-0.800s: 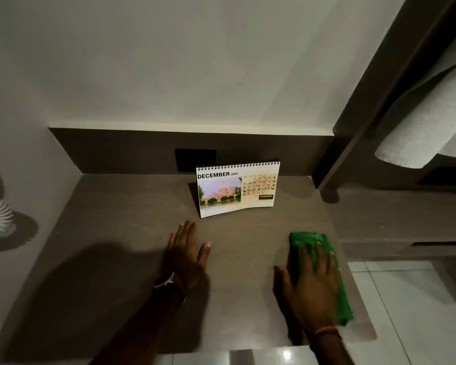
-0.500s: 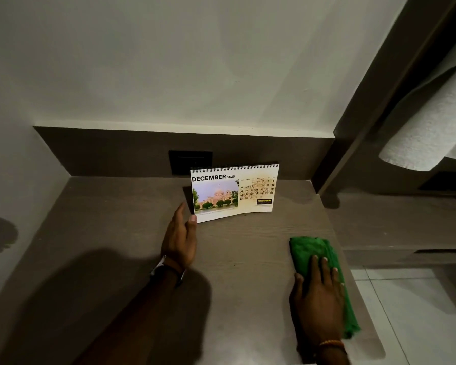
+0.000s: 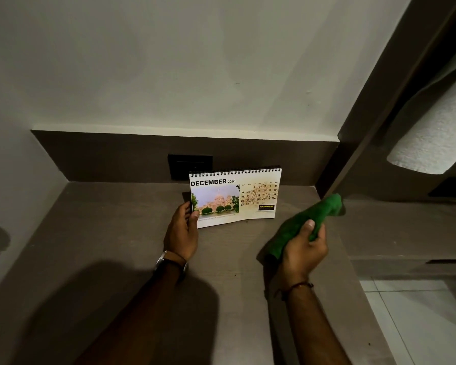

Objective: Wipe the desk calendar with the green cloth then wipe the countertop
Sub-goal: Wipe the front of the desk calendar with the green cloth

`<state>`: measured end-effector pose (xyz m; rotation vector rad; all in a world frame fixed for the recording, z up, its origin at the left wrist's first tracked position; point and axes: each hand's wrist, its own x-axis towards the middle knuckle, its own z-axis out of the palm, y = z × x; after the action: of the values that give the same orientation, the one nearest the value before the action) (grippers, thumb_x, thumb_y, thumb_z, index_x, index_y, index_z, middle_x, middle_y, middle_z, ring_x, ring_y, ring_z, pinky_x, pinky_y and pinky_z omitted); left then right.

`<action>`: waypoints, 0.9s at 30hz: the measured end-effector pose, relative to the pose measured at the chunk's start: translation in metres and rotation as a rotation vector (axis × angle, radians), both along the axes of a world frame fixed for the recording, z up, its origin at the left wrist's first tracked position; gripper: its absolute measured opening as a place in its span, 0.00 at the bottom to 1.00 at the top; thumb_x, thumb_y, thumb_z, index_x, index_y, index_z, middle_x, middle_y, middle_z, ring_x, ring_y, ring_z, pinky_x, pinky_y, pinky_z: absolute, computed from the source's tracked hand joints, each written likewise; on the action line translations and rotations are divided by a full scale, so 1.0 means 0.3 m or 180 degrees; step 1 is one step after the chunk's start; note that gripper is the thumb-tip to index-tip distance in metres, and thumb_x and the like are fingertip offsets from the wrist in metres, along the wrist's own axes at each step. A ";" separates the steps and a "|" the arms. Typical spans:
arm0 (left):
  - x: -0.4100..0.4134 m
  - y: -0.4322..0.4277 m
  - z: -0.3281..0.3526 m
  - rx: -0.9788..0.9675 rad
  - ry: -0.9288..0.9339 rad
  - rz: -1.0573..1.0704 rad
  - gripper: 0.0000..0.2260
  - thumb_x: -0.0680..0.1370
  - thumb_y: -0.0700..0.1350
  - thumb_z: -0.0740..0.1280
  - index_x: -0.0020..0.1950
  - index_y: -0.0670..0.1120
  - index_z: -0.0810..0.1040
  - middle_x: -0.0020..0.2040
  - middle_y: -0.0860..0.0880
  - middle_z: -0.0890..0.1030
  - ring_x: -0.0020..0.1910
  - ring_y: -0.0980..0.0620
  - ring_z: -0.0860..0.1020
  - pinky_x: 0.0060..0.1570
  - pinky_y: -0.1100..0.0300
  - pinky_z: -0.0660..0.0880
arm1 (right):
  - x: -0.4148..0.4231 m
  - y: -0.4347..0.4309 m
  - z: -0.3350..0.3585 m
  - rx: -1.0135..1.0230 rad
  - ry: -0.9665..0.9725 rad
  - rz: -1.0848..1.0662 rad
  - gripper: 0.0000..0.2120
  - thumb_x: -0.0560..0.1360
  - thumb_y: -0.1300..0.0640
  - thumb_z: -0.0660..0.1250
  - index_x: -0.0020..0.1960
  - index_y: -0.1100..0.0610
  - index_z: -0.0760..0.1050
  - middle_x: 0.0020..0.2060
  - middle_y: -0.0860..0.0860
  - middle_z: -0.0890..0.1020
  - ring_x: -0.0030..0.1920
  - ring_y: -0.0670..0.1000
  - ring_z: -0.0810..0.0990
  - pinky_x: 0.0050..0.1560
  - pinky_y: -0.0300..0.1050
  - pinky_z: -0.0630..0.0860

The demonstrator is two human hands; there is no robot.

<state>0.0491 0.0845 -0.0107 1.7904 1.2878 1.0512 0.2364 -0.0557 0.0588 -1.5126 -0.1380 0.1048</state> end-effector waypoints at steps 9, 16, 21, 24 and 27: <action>0.006 0.064 -0.001 0.0036 -0.0163 -0.0073 0.08 0.81 0.49 0.60 0.57 0.49 0.76 0.51 0.50 0.83 0.51 0.51 0.80 0.47 0.56 0.77 | -0.113 0.184 -0.041 -0.0009 -0.0648 0.0712 0.22 0.84 0.58 0.62 0.77 0.53 0.68 0.71 0.53 0.76 0.70 0.51 0.75 0.68 0.40 0.72; -0.015 0.074 -0.002 0.0018 -0.0202 -0.0251 0.13 0.81 0.50 0.59 0.60 0.47 0.77 0.55 0.51 0.82 0.54 0.56 0.80 0.49 0.60 0.78 | -0.139 0.248 -0.118 -0.0369 -0.1031 0.0954 0.24 0.80 0.58 0.69 0.75 0.53 0.71 0.74 0.50 0.67 0.73 0.46 0.67 0.72 0.34 0.64; -0.015 0.078 -0.009 -0.0133 -0.0349 -0.0233 0.15 0.81 0.51 0.61 0.64 0.47 0.76 0.59 0.50 0.81 0.57 0.57 0.79 0.55 0.59 0.77 | -0.142 0.308 -0.115 -0.0709 -0.1036 0.0832 0.24 0.76 0.49 0.74 0.69 0.51 0.73 0.65 0.52 0.69 0.64 0.55 0.72 0.63 0.51 0.75; -0.007 0.074 -0.012 -0.0174 -0.0415 -0.0136 0.14 0.80 0.51 0.61 0.65 0.51 0.75 0.57 0.54 0.80 0.53 0.66 0.78 0.52 0.67 0.76 | -0.159 0.330 -0.122 -0.0920 -0.1579 0.1040 0.20 0.77 0.49 0.73 0.66 0.52 0.74 0.61 0.53 0.73 0.62 0.56 0.74 0.61 0.54 0.77; -0.004 0.079 -0.019 -0.0286 -0.0487 -0.0102 0.15 0.80 0.49 0.62 0.66 0.47 0.75 0.59 0.50 0.81 0.56 0.58 0.79 0.56 0.55 0.78 | -0.160 0.323 -0.149 -0.1066 -0.2275 0.1346 0.17 0.76 0.51 0.73 0.63 0.52 0.76 0.56 0.53 0.76 0.56 0.56 0.77 0.55 0.52 0.78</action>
<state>0.0479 0.1082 -0.0166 1.6260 1.1909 1.0734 0.1884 0.0412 0.0141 -1.7784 -1.0568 -0.0863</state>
